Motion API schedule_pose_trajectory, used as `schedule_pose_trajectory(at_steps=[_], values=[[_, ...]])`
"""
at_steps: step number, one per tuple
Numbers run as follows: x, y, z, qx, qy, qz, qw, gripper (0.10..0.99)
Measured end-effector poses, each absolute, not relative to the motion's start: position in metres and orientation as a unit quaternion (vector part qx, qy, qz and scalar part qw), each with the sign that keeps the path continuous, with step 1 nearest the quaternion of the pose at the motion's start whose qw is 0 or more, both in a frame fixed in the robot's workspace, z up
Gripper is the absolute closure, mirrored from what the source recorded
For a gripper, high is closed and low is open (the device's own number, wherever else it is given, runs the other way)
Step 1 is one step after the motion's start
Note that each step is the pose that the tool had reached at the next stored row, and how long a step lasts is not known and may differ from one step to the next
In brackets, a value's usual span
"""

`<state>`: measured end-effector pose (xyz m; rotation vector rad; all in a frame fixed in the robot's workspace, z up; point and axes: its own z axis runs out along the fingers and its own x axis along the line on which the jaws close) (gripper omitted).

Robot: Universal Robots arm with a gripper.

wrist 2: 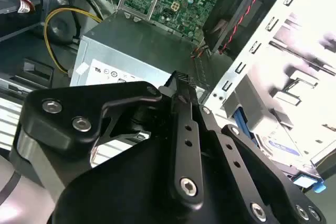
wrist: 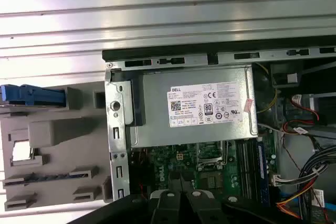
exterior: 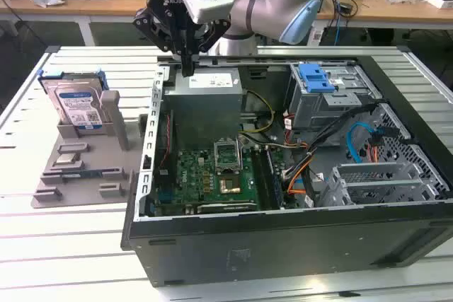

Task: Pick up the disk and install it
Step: 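Reach for the disk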

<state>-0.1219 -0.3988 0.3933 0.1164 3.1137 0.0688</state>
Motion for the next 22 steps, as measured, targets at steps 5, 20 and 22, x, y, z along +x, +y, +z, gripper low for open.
schedule_pose_trajectory(at_steps=[5,20,22], values=[[-0.145,-0.399,0.393,0.037,0.999,0.022,0.013,0.980],[-0.189,-0.399,0.393,0.037,0.999,0.022,0.012,0.980],[-0.192,-0.399,0.393,0.037,0.999,0.022,0.012,0.980]])
